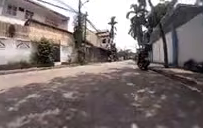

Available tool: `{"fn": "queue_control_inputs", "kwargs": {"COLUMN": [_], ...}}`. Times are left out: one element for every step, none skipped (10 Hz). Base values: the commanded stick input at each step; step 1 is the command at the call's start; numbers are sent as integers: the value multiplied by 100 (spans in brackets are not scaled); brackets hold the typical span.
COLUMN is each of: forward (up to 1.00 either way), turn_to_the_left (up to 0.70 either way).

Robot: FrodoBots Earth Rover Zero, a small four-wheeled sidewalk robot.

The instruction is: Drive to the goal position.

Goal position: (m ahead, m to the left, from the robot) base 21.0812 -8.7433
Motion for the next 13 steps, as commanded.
{"fn": "queue_control_inputs", "kwargs": {"forward": [100,100,100,100,100,100,100,100,100,100,100,100,100], "turn_to_the_left": [1,1,1,1,1,1,1,1,-1,-35,-39,-39,-39]}}
